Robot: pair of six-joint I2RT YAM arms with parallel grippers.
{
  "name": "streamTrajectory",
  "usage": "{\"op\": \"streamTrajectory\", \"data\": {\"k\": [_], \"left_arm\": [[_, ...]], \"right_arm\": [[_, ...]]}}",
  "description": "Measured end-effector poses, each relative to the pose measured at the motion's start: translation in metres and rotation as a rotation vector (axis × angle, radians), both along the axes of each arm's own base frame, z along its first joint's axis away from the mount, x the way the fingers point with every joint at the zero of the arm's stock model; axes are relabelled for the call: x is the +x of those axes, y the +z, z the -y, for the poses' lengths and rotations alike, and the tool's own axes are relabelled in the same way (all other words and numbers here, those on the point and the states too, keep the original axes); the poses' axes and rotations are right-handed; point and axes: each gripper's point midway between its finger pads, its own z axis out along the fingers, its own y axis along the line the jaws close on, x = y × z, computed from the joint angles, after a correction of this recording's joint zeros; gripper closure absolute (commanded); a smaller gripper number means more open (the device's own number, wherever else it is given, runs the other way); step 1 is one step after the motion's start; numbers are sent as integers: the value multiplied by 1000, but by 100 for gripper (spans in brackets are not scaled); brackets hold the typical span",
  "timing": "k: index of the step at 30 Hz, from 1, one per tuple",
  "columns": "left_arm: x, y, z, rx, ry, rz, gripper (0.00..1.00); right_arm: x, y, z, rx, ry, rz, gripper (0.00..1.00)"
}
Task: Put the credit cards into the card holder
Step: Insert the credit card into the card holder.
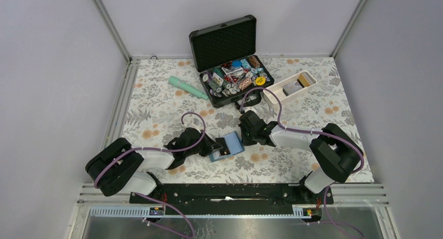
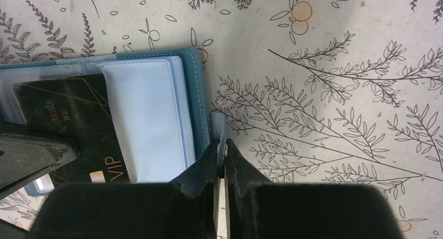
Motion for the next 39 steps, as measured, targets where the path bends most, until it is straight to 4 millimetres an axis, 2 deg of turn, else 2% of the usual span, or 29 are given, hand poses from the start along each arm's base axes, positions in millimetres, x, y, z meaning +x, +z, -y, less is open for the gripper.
{"op": "streamTrajectory", "data": {"k": [39], "left_arm": [[-4,-1,3,-37,13,-41,100]], "right_arm": [[0,0,0,-16,0,-6,100]]}}
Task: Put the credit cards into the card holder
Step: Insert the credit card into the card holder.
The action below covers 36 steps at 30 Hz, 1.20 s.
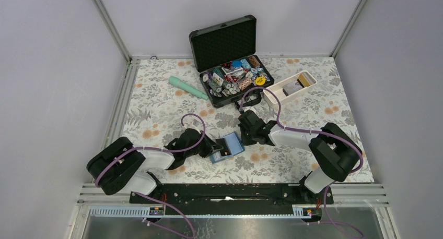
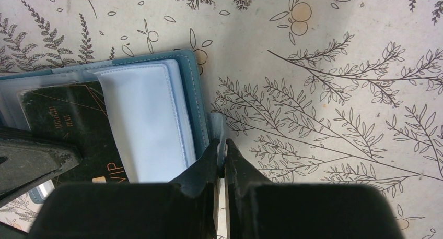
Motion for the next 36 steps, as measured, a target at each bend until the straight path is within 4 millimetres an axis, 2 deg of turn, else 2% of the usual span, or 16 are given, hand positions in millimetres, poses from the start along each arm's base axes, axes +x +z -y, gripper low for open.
{"op": "streamTrajectory", "data": {"k": [19,36], "left_arm": [[4,-2,9,-35,-16,12,100],[0,-3,5,-42,-12,13,100]], "right_arm": [[0,0,0,-4,0,-1,100],[0,0,0,-16,-1,3,100]]}}
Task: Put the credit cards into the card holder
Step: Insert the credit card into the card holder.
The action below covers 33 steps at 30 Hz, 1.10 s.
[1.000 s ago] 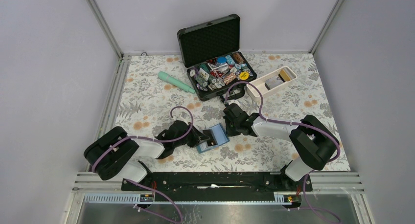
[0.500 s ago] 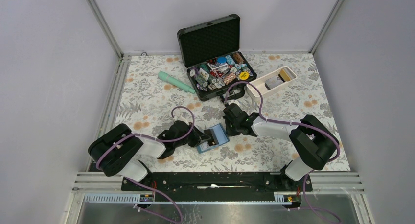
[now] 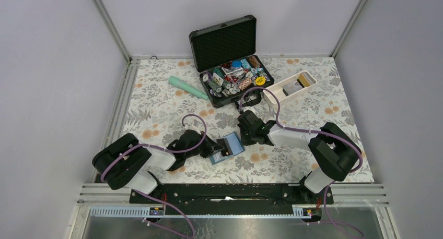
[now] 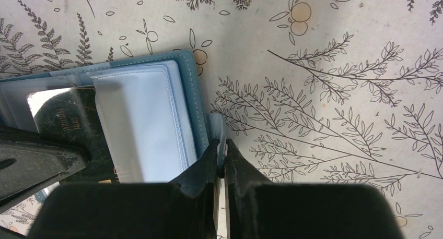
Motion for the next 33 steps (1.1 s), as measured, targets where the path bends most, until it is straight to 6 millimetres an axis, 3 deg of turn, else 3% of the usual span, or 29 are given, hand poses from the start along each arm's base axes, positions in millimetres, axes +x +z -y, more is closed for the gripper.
{"op": "streamTrajectory", "data": {"k": [23,33], "left_arm": [[1,-2,4,-15,-9,1,100],[1,-3,4,21,-22,-9,77]], "right_arm": [[0,0,0,-11,5,-3,100],[0,0,0,-17,9,-6,100]]}}
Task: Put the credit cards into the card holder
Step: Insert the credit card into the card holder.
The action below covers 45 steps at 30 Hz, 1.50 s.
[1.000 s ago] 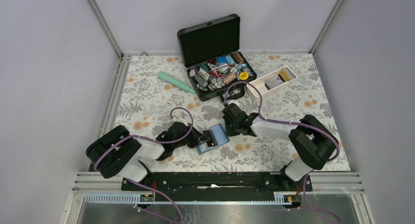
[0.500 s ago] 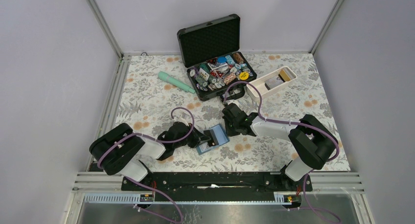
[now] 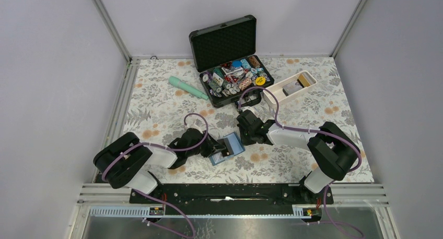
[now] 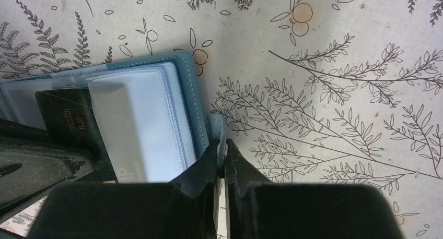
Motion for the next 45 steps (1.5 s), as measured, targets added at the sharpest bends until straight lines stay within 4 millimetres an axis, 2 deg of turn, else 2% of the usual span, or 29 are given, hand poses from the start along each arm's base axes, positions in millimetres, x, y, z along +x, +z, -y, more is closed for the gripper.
{"op": "streamTrajectory", "data": {"k": [16,26,45], "left_arm": [[-6,7,-8,103,-47,5,60],[-6,8,-12,158,-64,14,61],[2,7,0,194,-107,18,63]], "right_arm": [[0,0,0,-2,2,1,100],[0,0,0,-3,3,0,100],[0,0,0,-6,4,-2,100]]}}
